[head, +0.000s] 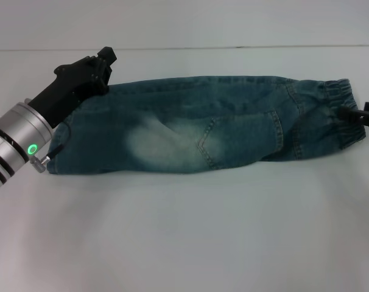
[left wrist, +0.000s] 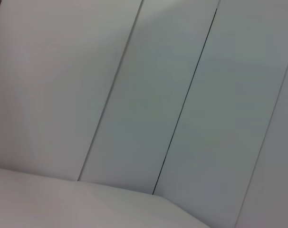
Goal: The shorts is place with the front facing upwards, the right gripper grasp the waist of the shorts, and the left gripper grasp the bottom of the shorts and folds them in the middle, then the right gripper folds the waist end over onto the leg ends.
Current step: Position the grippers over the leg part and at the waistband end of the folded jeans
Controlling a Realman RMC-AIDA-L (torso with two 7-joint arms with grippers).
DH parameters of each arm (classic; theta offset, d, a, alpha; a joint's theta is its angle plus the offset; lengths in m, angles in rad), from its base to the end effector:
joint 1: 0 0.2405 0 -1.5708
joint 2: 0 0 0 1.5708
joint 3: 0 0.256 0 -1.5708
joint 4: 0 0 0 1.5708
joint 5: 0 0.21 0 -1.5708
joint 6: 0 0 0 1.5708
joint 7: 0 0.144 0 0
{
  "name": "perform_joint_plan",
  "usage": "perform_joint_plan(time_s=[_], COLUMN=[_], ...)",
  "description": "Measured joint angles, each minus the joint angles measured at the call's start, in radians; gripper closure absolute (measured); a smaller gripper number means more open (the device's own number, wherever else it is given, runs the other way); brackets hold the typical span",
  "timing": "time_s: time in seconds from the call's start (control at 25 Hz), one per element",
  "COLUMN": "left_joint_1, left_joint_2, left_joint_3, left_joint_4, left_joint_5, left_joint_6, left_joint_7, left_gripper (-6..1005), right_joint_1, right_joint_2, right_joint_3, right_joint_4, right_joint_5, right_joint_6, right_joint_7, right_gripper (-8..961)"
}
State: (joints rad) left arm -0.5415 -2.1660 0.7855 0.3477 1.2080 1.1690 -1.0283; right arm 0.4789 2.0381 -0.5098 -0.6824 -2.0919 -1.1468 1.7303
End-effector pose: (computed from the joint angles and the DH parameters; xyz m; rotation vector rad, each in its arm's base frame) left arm -0.2573 0.3684 -0.0280 -2.0030 -0.7823 -1.0837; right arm 0.3478 0.3580 0.0557 -2.0825 1.1713 0.5071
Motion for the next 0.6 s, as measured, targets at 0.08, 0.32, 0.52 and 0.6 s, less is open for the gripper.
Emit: perform_joint_plan(time_s=[0.08, 0.32, 0.52, 0.6], left_joint_1=[0.000, -0.002, -0.005, -0.004], left_joint_2=[0.000, -0.001, -0.002, -0.002], left_joint_3=[0.000, 0.000, 0.000, 0.000], left_joint_4=[0.000, -0.001, -0.003, -0.002], left_joint_5=[0.002, 0.003, 0.003, 0.003], left_joint_6=[0.000, 0.000, 0.002, 0.005], left_joint_7=[0.000, 0.001, 0.001, 0.001], left_gripper=[999, 998, 998, 998], right_joint_1=[0.019, 0.045, 0.046, 0.046], right_joint_2=[-0.012, -0.019, -0.024, -0.030], right_joint_3=[-0.021, -0.034, -0.032, -0.034], right_joint_4=[0.023, 0.040, 0.034, 0.037], right_joint_5=[-0.022, -0.076, -0.073, -0.074], right_joint_6=[0.014, 0.020, -0.012, -0.018], right_joint_7=[0.039, 0.085, 0.092, 0.100], right_gripper=[8, 11, 13, 92])
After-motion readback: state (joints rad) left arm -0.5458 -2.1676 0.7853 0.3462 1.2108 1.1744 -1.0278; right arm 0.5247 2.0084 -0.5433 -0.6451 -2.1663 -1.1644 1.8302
